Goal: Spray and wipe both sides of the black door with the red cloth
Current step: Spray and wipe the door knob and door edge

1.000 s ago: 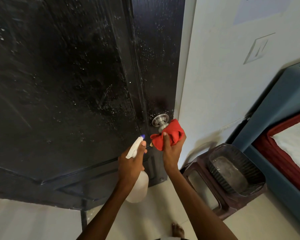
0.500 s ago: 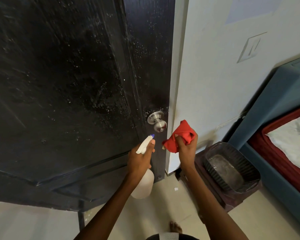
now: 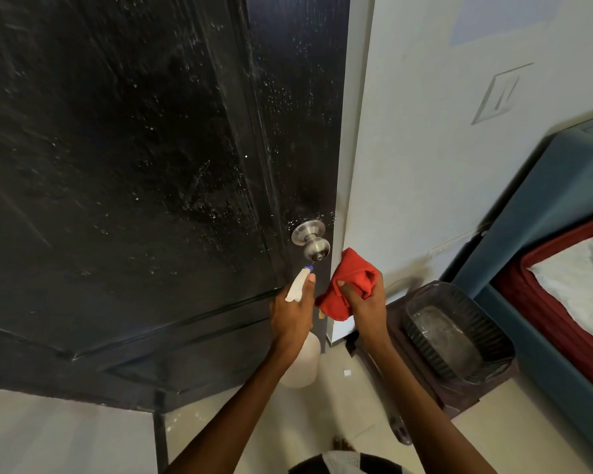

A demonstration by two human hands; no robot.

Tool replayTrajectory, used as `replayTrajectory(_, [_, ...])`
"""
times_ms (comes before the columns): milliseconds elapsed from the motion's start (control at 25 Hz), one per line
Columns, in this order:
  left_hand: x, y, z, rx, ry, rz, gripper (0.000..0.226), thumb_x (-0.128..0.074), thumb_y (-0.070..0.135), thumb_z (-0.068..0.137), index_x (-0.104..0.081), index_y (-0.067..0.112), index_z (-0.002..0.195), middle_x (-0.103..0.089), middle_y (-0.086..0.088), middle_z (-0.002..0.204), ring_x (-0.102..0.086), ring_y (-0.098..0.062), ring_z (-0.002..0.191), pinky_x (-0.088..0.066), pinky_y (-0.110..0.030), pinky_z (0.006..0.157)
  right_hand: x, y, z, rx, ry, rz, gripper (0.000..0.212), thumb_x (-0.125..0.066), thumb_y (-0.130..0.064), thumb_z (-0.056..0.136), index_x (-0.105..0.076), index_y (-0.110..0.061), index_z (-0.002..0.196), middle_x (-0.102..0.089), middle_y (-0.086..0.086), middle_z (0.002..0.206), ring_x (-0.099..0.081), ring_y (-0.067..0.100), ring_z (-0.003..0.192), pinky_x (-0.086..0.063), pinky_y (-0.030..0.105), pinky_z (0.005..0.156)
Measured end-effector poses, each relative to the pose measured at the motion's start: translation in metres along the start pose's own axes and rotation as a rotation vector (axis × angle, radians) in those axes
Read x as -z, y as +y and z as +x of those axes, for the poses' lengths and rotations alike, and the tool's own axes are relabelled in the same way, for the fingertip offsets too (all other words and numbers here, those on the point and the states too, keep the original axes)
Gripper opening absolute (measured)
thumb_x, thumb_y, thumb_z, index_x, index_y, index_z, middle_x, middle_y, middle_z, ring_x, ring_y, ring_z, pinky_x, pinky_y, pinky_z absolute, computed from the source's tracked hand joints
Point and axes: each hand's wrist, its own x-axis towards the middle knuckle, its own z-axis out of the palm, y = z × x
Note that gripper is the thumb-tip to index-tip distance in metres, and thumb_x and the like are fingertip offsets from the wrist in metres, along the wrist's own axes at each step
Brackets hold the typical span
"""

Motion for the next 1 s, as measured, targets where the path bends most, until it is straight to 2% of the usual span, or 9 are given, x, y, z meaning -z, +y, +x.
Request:
replayTrajectory(80, [-0.001,0.002,0.000,0.003,0.005,-0.042,0.088,-0.048,0.092,0.067,-0.073,0.018,0.109,-0.073,0.000,0.096,-0.071,-0.025,0.083,-0.061,-0.036,0.067,-0.002,0.001,-0.001,0.008,0.003,0.010,0.056,-0.081,-0.029,0.085,-0.047,-0.043,0.127,-0.061,-0.001,0.129,-0.065,0.018,0.112,-0.059,0.035,0.090])
replayTrajectory(160, [0.001,0.004,0.002,0.050,-0.006,-0.066,0.067,-0.058,0.074,0.080,-0.071,0.015,0.107,-0.073,-0.004,0.095,-0.068,-0.021,0.070,-0.052,-0.022,0.049,-0.005,-0.001,-0.001,0.020,-0.011,0.018,0.057,-0.080,-0.032,0.083,-0.047,-0.042,0.128,-0.061,-0.001,0.129,-0.066,0.016,0.111,-0.059,0.028,0.084])
replayTrajectory(240, [0.001,0.003,0.005,0.061,-0.026,-0.081,0.043,-0.063,0.060,0.089,-0.071,0.018,0.097,-0.072,-0.005,0.090,-0.065,-0.017,0.063,-0.047,-0.017,0.044,-0.007,-0.001,0.000,0.015,-0.023,0.019,0.055,-0.080,-0.025,0.088,-0.046,-0.043,0.127,-0.060,-0.003,0.129,-0.065,0.016,0.112,-0.059,0.023,0.079])
replayTrajectory(320, [0.002,0.007,0.004,0.049,-0.026,-0.091,0.035,-0.064,0.054,0.092,-0.070,0.020,0.088,-0.071,-0.003,0.080,-0.063,-0.015,0.057,-0.047,-0.019,0.044,-0.008,-0.001,0.002,0.002,-0.027,0.019,0.053,-0.076,-0.020,0.091,-0.045,-0.042,0.128,-0.059,-0.004,0.130,-0.064,0.018,0.114,-0.059,0.021,0.078])
replayTrajectory(400, [0.002,0.010,0.004,0.055,-0.029,-0.088,0.037,-0.063,0.055,0.092,-0.070,0.018,0.089,-0.070,-0.001,0.077,-0.062,-0.014,0.055,-0.048,-0.020,0.044,-0.008,-0.001,0.002,0.002,-0.019,0.017,0.054,-0.075,-0.019,0.092,-0.044,-0.039,0.130,-0.058,-0.003,0.130,-0.063,0.018,0.114,-0.059,0.020,0.079])
replayTrajectory(600, [0.006,0.006,0.002,0.057,-0.018,-0.087,0.043,-0.063,0.055,0.092,-0.072,0.014,0.100,-0.072,-0.011,0.088,-0.063,-0.017,0.058,-0.044,-0.014,0.041,-0.018,-0.004,0.005,0.030,0.008,0.008,0.058,-0.077,-0.024,0.090,-0.042,-0.040,0.133,-0.057,-0.007,0.129,-0.063,0.013,0.113,-0.058,0.022,0.081])
replayTrajectory(720, [0.014,0.003,-0.001,0.056,0.035,-0.104,0.036,-0.066,0.053,0.091,-0.071,0.017,0.090,-0.071,-0.015,0.084,-0.065,-0.019,0.059,-0.044,-0.013,0.041,-0.038,-0.011,0.006,0.045,0.009,-0.044,0.068,-0.077,-0.031,0.090,-0.036,-0.034,0.144,-0.053,-0.016,0.130,-0.061,0.004,0.111,-0.054,0.019,0.085])
replayTrajectory(840, [0.024,0.002,-0.002,0.054,0.066,-0.156,0.024,-0.068,0.047,0.091,-0.069,0.025,0.083,-0.072,-0.009,0.083,-0.061,-0.018,0.059,-0.045,-0.016,0.043,-0.055,-0.017,0.007,0.137,0.057,-0.141,0.068,-0.076,-0.035,0.092,-0.031,-0.046,0.141,-0.051,-0.017,0.132,-0.059,0.003,0.113,-0.049,0.013,0.086])
replayTrajectory(1000, [0.037,-0.002,-0.002,0.010,0.110,-0.159,0.025,-0.066,0.045,0.093,-0.074,0.023,0.083,-0.071,-0.002,0.074,-0.056,-0.016,0.052,-0.044,-0.019,0.043,-0.054,-0.015,0.014,0.240,0.060,-0.293,0.071,-0.074,-0.033,0.090,-0.027,-0.061,0.135,-0.050,-0.014,0.135,-0.058,0.001,0.108,-0.050,0.020,0.085])
